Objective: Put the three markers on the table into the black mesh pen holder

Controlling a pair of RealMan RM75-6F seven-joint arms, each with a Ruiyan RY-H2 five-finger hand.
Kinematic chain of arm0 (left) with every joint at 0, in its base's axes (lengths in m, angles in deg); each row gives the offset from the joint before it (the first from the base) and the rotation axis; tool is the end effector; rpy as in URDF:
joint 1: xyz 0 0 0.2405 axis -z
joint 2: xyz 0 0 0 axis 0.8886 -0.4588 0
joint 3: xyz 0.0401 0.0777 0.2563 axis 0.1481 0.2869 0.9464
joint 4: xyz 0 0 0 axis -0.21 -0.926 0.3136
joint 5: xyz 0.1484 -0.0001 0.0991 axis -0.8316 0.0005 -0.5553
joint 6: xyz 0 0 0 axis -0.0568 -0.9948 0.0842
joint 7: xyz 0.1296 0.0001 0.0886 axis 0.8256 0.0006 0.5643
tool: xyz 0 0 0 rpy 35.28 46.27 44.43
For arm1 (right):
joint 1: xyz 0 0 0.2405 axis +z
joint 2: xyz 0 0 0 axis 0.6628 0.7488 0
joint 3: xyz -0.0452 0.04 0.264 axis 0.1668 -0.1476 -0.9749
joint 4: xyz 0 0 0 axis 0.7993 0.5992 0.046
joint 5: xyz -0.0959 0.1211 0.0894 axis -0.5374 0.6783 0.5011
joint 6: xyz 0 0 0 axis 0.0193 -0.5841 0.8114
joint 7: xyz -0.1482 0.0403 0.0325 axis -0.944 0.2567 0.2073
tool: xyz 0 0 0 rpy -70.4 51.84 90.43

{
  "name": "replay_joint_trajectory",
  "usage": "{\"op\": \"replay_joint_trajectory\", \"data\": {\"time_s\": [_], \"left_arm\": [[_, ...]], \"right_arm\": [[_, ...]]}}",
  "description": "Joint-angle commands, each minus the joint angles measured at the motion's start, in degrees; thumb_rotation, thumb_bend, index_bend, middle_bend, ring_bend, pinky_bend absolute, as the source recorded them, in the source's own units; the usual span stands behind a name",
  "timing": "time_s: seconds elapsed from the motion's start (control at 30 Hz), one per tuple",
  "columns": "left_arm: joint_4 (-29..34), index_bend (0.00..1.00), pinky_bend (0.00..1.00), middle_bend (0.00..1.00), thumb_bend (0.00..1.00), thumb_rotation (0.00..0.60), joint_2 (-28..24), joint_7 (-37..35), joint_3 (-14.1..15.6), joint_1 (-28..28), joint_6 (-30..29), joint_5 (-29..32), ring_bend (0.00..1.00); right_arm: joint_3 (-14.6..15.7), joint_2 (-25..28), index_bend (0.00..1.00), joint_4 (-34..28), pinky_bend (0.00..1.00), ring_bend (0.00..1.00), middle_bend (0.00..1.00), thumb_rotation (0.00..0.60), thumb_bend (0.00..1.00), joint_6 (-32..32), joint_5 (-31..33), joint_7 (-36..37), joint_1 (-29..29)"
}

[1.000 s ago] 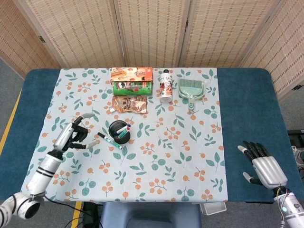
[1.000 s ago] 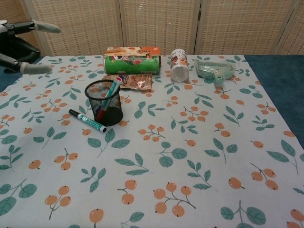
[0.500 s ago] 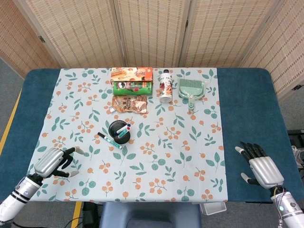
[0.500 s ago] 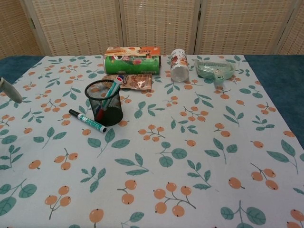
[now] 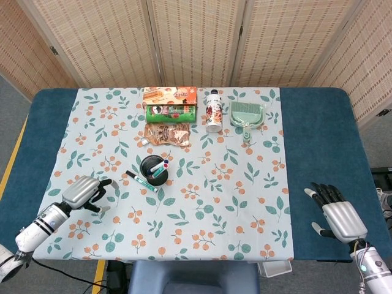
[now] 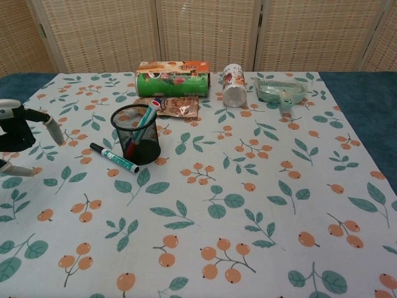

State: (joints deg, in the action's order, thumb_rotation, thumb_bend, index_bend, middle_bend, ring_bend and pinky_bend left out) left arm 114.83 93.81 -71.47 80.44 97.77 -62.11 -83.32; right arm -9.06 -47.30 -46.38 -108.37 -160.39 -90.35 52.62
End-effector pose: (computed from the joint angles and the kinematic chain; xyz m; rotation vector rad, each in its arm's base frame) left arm -0.2663 0.3311 0.0921 -2.0014 -1.1410 -0.9988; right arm -0.3134 -0.1999 0.1635 1.6951 -0.9932 0.6728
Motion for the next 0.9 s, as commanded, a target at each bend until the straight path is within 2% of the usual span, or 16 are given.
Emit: {"op": "replay_joint_trajectory", "data": {"time_s": [0.03, 0.77, 0.9], "left_arm": [[-2.51, 0.38, 0.95, 0.91, 0.26, 0.6, 1.42, -0.25, 0.23, 1.94, 1.6, -0.61, 0.91], [-16.01, 0.41, 0.95, 0.92, 0.32, 0.6, 10.95, -4.94, 2.78, 10.43, 5.99, -2.51, 0.92], [-18.22, 0.38, 0.95, 0.92, 0.32, 0.6, 12.52, -5.34, 2.94, 11.51, 6.64, -2.18, 0.92]], "right_arm": [[-0.1, -0.01, 0.1, 0.0, 0.0, 0.0, 0.0, 0.6, 0.28, 0.12, 0.26, -0.05, 0.05], [-0.57, -0.18, 0.11, 0.3, 0.0, 0.0, 0.0, 0.6, 0.29, 1.17, 1.61, -0.31, 0.56], [-0.66, -0.1, 0.11, 0.53, 0.0, 0.0, 0.0, 0.6, 0.29, 1.66, 1.93, 0.02, 0.78]]}}
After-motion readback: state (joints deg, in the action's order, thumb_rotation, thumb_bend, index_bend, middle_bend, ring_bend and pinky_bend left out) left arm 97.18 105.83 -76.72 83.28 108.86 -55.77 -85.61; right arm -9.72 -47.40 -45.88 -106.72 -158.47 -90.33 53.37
